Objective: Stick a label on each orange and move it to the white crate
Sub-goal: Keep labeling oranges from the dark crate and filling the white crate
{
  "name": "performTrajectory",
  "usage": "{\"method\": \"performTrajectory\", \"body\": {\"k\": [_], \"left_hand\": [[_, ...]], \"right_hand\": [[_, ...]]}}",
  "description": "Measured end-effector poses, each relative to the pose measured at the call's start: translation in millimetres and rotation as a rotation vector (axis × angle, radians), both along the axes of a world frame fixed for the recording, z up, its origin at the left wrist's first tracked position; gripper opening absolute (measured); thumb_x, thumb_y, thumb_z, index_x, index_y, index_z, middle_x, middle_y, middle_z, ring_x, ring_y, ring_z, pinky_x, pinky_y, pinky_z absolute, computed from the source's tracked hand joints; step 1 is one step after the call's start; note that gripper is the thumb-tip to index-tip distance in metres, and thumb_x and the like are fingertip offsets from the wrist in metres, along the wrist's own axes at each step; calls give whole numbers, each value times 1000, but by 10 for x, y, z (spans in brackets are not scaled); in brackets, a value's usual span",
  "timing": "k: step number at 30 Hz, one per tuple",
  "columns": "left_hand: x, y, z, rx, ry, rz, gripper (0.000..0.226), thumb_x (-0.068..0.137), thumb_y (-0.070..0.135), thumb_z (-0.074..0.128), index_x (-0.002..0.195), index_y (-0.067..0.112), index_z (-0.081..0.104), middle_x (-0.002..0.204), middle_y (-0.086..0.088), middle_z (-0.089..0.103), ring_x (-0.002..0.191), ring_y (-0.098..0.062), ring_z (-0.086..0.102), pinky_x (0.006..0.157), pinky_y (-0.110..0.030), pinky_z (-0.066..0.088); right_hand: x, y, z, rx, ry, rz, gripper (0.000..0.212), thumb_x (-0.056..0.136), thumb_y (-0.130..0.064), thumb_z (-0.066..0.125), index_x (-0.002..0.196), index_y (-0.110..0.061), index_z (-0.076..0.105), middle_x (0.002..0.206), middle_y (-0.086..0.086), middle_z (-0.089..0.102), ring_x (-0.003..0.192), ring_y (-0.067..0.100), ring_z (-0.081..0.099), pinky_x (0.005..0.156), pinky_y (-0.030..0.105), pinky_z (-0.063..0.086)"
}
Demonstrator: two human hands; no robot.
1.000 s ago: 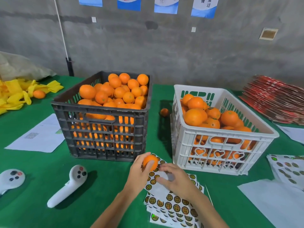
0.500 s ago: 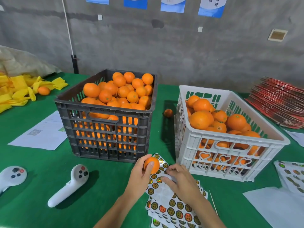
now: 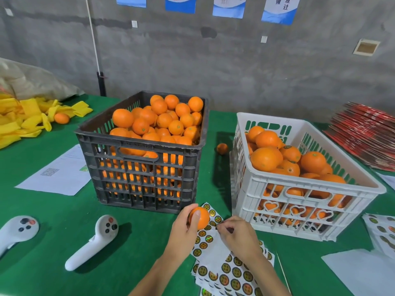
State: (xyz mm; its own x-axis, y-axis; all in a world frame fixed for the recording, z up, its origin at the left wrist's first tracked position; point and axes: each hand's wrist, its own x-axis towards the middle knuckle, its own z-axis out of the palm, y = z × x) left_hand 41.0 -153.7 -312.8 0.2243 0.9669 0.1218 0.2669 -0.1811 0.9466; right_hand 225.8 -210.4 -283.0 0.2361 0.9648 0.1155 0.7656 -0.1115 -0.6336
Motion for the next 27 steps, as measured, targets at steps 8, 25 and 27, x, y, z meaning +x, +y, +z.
{"method": "performTrajectory", "body": {"k": [8, 25, 27], "left_hand": [[-9, 7, -18, -6, 22, 13, 39, 106, 53, 41, 140, 38, 53, 131, 14, 62, 117, -4, 61, 100, -28, 52], [-21, -27, 30, -21, 21, 20, 41, 105, 53, 42, 140, 37, 54, 130, 15, 62, 116, -3, 63, 94, -20, 52], [-23, -33, 27, -14, 26, 32, 39, 105, 52, 43, 139, 36, 55, 129, 15, 62, 115, -3, 62, 95, -23, 54]], "right_hand": [[-43, 21, -13, -21, -64, -3, 36, 81, -59, 78, 80, -23, 70, 87, -9, 55, 78, 9, 55, 70, 24, 47], [-21, 51, 3, 16, -93, -40, 17, 94, -38, 70, 86, -26, 79, 90, -6, 61, 79, 11, 60, 75, 24, 49], [-43, 36, 3, -27, -135, -47, 30, 92, -51, 67, 91, -23, 78, 95, -6, 57, 82, 11, 59, 76, 26, 49]]}}
